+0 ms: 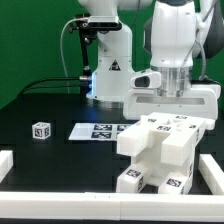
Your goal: Assemble chair
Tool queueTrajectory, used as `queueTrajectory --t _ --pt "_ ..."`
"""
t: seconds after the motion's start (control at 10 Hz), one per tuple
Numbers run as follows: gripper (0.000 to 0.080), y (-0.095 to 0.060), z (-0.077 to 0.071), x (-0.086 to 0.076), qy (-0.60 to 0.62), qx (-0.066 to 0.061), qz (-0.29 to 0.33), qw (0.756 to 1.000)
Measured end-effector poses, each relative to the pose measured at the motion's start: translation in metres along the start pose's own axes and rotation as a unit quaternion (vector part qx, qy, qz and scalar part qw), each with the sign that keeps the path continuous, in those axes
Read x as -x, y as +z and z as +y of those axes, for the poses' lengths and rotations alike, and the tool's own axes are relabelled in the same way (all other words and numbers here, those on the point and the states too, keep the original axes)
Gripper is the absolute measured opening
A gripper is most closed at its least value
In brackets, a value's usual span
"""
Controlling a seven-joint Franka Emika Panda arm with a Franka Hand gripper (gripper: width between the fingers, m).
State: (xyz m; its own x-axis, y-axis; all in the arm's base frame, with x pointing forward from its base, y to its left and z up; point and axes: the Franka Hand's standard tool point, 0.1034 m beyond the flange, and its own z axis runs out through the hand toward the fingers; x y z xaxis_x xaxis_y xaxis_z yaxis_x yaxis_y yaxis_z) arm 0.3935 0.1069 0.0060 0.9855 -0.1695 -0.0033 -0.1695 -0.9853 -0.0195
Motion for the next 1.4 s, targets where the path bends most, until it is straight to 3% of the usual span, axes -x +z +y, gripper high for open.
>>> queueTrajectory --t 0.2,0.4,0.6,0.9,1.1,1.2,1.4 --pt "0.064 0.0 0.001 0.0 0.0 0.0 0.0 1.0" --pt "0.0293 0.0 0.001 0.0 0.0 0.0 0.0 1.0" --pt "0.0274 -0.001 0.002 0.0 -0.005 0.0 -0.002 1.0" --pt "0.0274 -0.063 0.058 -0.005 -0.043 -0.033 -0.014 0.998" --pt "0.0274 -0.088 0.108 -0.018 -0.043 -0.052 -0.015 0.998" --pt "0.0274 -0.091 0.136 -0.029 -0.044 -0.049 -0.011 0.998" --pt "0.0275 -0.105 0.152 -0.055 -0.085 -0.031 0.03 0.995"
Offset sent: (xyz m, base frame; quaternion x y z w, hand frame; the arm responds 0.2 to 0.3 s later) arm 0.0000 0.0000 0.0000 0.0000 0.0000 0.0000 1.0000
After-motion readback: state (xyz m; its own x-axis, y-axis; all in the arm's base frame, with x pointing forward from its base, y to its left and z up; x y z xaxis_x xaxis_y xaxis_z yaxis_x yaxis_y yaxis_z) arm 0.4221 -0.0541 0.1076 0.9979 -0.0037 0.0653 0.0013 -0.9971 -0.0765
